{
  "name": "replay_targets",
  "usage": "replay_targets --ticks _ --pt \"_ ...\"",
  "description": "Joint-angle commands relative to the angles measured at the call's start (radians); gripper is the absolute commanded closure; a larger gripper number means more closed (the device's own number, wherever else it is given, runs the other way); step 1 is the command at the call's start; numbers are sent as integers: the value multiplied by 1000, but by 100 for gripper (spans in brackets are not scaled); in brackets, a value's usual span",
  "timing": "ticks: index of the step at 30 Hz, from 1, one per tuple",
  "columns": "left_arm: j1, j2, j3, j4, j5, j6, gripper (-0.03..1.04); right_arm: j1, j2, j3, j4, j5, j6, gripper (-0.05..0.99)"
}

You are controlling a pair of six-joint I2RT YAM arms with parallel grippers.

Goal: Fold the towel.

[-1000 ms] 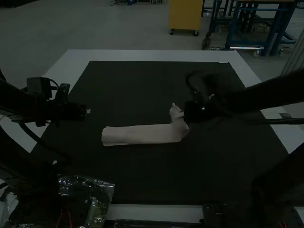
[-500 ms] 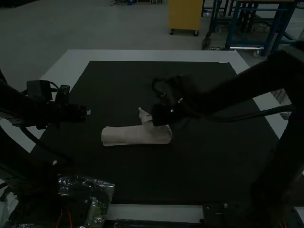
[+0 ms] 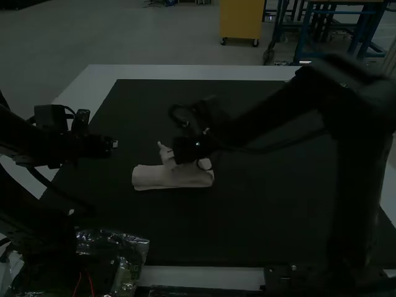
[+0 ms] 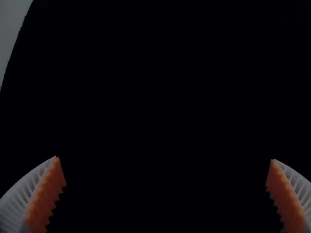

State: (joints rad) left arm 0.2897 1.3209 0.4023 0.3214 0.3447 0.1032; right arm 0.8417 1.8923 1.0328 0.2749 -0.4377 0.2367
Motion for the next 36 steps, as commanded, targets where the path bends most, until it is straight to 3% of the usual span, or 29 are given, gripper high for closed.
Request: replay_targets --ticks 1,8,11,14,16,19,22,23,24,25,26,27,28,31,36 --pt "11 -26 -2 15 -3 -14 4 22 22 58 9 -1 6 96" --pt "14 -26 -2 56 -35 -16 4 63 94 138 7 -36 29 94" --pt "14 -26 -3 84 -69 -16 4 79 113 173 6 -72 96 72" --pt "28 -26 -3 119 -105 -17 4 99 111 207 4 -118 119 33" --pt "49 -26 -2 140 -118 -20 4 112 105 237 -17 -128 118 15" --pt "80 -26 -3 163 -119 -42 4 119 79 262 -77 -150 98 4" --pt "98 -26 -2 168 -118 -40 4 111 27 253 -79 -150 76 4" --pt "98 -26 -3 166 -118 -40 4 106 10 245 -75 -147 75 4" --pt "98 -26 -3 163 -116 -40 4 102 -6 233 -72 -147 73 12" --pt "98 -26 -3 162 -116 -40 4 96 -24 219 -54 -150 72 26" --pt "98 -26 -3 162 -116 -40 4 86 -42 199 -32 -150 72 46" --pt "97 -26 -3 162 -116 -40 4 74 -64 171 -6 -151 67 77" --pt "97 -26 -3 160 -116 -40 4 63 -87 142 40 -142 56 97" --pt "95 -26 -5 156 -113 -40 4 48 -122 70 141 -122 73 96" --pt "95 -26 -14 156 -110 -40 4 37 -108 -13 182 -108 42 96"
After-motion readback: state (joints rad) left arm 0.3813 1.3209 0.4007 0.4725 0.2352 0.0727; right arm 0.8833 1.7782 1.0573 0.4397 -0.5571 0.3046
